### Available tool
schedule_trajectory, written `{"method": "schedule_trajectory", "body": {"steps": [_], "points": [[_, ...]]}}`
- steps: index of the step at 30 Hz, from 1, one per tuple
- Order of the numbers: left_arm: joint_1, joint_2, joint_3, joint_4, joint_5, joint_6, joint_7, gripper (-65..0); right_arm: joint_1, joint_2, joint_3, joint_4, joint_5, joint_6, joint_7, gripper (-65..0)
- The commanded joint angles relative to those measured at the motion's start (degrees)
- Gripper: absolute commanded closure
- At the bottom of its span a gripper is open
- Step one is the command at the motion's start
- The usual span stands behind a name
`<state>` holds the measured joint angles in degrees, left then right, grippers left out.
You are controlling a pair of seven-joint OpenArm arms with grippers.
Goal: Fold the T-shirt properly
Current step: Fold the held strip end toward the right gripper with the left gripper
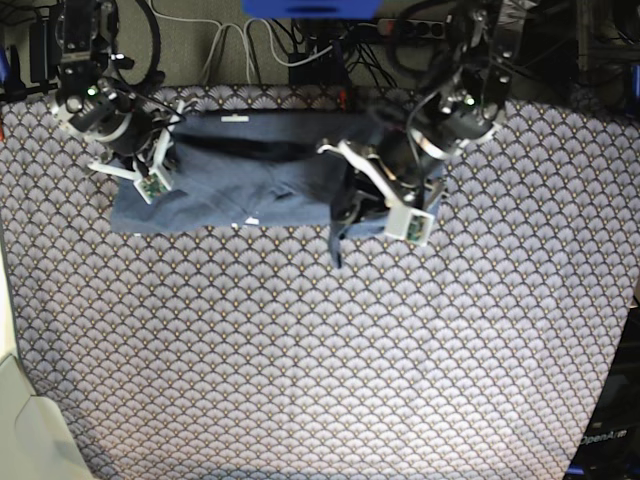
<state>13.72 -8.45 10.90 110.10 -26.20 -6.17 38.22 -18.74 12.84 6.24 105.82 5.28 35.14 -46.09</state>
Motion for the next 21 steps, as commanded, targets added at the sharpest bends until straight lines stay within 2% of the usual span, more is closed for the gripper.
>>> {"method": "schedule_trajectory", "body": {"steps": [1,5,12,19,21], "points": [[-1.19,0.84,-0.04,0.18,-0.57,-0.37,-0.28,-0.4,0.41,0.57,0.22,0.86,0.3,0.07,0.68,0.0],[-2.59,3.04,-0.48,-2.81,-0.31,-0.37,1.21,-0.4,0.41,0.57,0.22,0.86,0.3,0.07,0.68,0.0],[-2.86,8.32,0.14,-3.42,9.45,-0.37,1.65,-0.9,0.41,0.83,0.22,0.86,0.3,0.07,0.68,0.0],[-2.86,9.81,0.23,-3.42,9.89,-0.37,1.65,-1.1,0.41,1.27,0.22,0.86,0.3,0.07,0.59,0.0],[-2.77,9.72,0.84,-3.42,9.89,-0.37,1.74,-3.6,0.41,1.27,0.22,0.86,0.3,0.07,0.59,0.0]]}}
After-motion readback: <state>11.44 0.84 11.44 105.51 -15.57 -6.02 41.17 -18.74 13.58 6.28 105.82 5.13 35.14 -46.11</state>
